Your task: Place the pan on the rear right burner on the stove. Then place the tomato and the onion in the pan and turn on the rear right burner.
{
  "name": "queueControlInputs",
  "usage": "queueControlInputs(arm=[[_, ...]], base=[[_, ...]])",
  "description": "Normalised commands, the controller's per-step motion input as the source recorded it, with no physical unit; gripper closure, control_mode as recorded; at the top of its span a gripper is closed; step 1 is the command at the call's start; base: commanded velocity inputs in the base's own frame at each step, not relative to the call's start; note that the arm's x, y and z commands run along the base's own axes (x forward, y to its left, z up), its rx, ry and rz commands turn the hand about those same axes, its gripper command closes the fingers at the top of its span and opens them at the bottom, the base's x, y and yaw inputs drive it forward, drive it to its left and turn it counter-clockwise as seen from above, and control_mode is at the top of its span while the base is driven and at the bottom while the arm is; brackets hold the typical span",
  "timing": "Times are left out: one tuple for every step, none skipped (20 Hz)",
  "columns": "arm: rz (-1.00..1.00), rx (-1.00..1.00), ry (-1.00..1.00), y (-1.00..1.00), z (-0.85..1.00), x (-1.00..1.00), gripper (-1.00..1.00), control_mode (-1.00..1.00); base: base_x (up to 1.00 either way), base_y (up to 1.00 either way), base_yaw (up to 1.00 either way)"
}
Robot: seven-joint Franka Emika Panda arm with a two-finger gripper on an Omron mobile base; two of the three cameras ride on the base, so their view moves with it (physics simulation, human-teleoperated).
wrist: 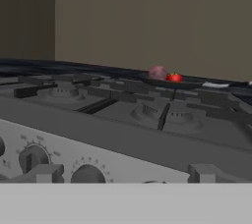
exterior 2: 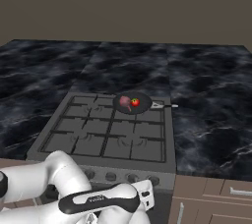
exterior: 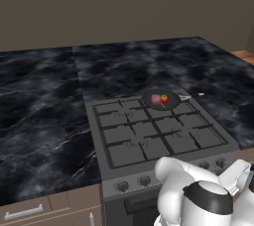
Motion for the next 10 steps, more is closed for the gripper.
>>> queueControlInputs(arm=[[0.0,0.0,0.0,0.0,-0.01,0.02,-1.0,-1.0],[0.0,0.0,0.0,0.0,-0.01,0.03,-1.0,-1.0],[0.0,0.0,0.0,0.0,0.0,0.02,-1.0,-1.0],[0.0,0.0,0.0,0.0,0.0,0.04,-1.0,-1.0],[0.0,0.0,0.0,0.01,0.0,0.04,-1.0,-1.0],[0.0,0.0,0.0,0.06,0.0,0.08,-1.0,-1.0],[0.0,0.0,0.0,0.07,0.0,0.11,-1.0,-1.0],[0.0,0.0,0.0,0.11,0.0,0.13,-1.0,-1.0],[0.0,0.0,0.0,0.11,0.0,0.2,-1.0,-1.0],[0.0,0.0,0.0,0.09,0.0,0.21,-1.0,-1.0]], base=[[0.0,0.0,0.0],[0.0,0.0,0.0],[0.0,0.0,0.0],[0.0,0.0,0.0],[0.0,0.0,0.0],[0.0,0.0,0.0],[0.0,0.0,0.0],[0.0,0.0,0.0],[0.0,0.0,0.0],[0.0,0.0,0.0]])
